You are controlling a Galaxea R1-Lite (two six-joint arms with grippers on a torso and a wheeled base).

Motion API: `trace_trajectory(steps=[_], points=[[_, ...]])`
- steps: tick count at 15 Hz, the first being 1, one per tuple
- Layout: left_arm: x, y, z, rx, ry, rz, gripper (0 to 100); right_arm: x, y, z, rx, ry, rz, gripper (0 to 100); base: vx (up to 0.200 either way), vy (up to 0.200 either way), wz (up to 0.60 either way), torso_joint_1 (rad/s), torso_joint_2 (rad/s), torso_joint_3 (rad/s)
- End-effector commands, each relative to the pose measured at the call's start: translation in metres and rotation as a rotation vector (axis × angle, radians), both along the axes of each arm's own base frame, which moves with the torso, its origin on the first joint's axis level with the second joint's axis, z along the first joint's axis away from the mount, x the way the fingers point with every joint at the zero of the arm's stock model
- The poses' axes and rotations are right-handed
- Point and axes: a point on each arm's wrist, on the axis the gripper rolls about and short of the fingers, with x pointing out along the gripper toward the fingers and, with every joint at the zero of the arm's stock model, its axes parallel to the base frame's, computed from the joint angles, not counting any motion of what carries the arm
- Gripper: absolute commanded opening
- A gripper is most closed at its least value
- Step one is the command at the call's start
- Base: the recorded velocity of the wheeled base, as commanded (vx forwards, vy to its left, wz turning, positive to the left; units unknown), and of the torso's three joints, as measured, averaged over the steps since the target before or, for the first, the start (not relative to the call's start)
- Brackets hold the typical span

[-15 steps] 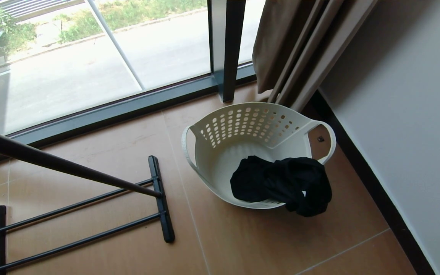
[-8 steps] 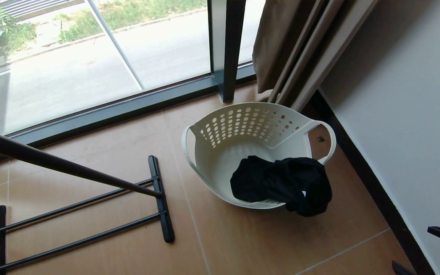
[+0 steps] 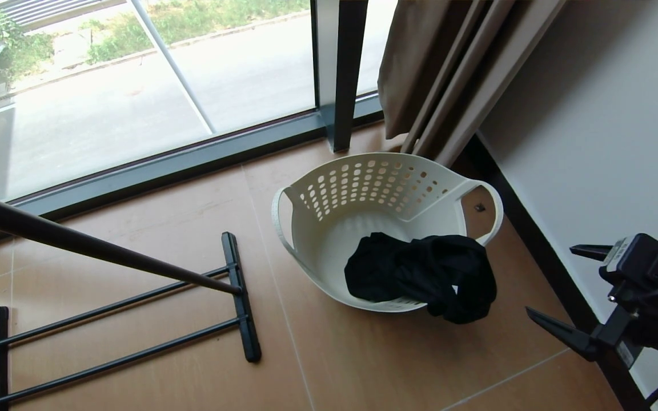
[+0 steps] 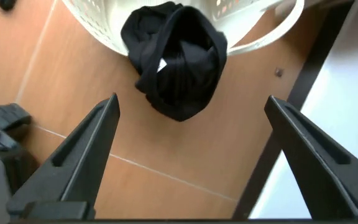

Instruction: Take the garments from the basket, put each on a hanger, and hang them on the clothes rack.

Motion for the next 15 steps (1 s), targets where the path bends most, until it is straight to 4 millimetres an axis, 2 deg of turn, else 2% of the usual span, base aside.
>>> trace_trajectory(steps=[1, 3, 7, 13, 15], points=[[0.0, 0.0, 0.0, 0.0, 0.0, 0.0, 100, 0.029, 0.013, 0.0, -0.076, 0.018, 0.013, 100, 0.0, 0.0, 0.0, 0.0, 0.0, 0.0], [0.0, 0.0, 0.0, 0.0, 0.0, 0.0, 100, 0.053, 0.031, 0.001, -0.18, 0.007, 0.003, 100, 0.0, 0.0, 0.0, 0.0, 0.0, 0.0], [0.0, 0.0, 0.0, 0.0, 0.0, 0.0, 100, 0.084, 0.043, -0.007, -0.416, -0.024, 0.11, 100, 0.0, 0.0, 0.0, 0.0, 0.0, 0.0], [0.0, 0.0, 0.0, 0.0, 0.0, 0.0, 100, 0.128, 0.056, -0.043, -0.626, -0.105, 0.107, 100, 0.0, 0.0, 0.0, 0.0, 0.0, 0.0], [0.0, 0.0, 0.0, 0.0, 0.0, 0.0, 100, 0.144, 0.062, -0.061, -0.659, -0.138, 0.11, 100, 0.0, 0.0, 0.0, 0.0, 0.0, 0.0]])
